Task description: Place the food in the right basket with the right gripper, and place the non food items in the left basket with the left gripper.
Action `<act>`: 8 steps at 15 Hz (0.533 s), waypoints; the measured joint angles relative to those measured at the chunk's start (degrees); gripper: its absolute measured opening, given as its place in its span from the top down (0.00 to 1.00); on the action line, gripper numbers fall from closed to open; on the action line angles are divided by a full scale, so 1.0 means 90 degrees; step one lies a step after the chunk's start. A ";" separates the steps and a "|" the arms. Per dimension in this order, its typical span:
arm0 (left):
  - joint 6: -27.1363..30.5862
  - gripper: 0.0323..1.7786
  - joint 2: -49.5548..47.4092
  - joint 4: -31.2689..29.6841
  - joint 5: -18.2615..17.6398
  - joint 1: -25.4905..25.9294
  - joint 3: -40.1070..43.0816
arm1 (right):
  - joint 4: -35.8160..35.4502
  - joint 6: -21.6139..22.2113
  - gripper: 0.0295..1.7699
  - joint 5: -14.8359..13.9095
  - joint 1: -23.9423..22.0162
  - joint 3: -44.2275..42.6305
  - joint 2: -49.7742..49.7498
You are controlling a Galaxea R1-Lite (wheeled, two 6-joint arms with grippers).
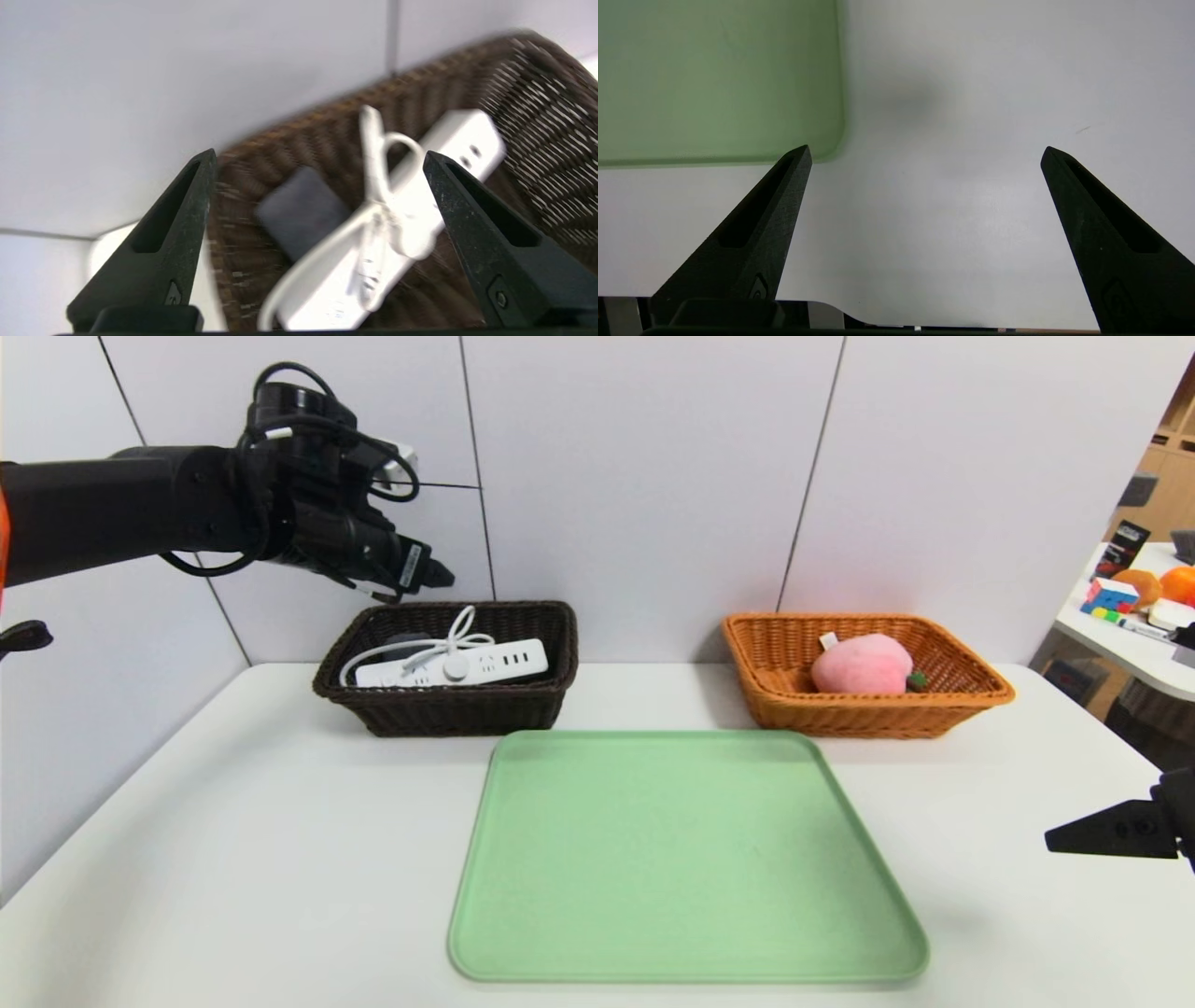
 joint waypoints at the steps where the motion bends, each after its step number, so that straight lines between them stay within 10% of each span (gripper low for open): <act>1: -0.0005 0.11 -0.0099 -0.0122 0.0355 0.0000 0.0000 | -0.0218 -0.0043 0.04 -0.0108 0.0000 -0.0003 0.0000; 5: -0.0088 0.09 -0.0777 0.0291 0.1611 -0.0027 0.0207 | -0.1127 -0.0343 0.04 -0.0354 0.0000 -0.0005 -0.0049; 8: -0.0125 0.07 -0.1718 0.1238 0.1392 -0.0041 0.0857 | -0.1105 -0.0484 0.04 -0.0356 0.0000 0.0016 -0.0161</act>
